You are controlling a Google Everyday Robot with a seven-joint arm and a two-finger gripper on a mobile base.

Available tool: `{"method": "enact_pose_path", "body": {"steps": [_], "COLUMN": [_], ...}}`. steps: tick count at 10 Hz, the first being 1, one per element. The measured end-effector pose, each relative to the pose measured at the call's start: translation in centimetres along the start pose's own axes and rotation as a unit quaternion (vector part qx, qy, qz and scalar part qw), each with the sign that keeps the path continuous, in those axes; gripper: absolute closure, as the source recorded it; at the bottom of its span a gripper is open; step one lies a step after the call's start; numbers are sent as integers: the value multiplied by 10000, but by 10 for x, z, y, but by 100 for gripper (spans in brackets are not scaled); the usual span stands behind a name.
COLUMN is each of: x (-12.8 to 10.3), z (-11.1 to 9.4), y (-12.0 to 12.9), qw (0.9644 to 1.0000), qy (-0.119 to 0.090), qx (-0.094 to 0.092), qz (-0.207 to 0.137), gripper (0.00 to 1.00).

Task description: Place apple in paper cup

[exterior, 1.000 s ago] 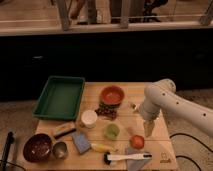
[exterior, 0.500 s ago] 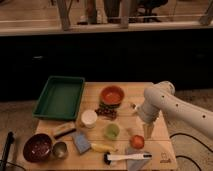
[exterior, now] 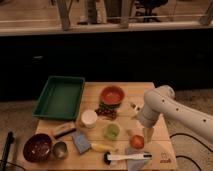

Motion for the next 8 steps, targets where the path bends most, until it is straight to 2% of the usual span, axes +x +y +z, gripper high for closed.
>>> {"method": "enact_pose_path", "body": {"steps": [6,8], "x": [-4,-4], "z": [14,18], "y": [13,15], "qw": [9999,9999], "qy": [-102,-147], "qx": [-58,-14], "qz": [-9,-8], "gripper": [20,20]}}
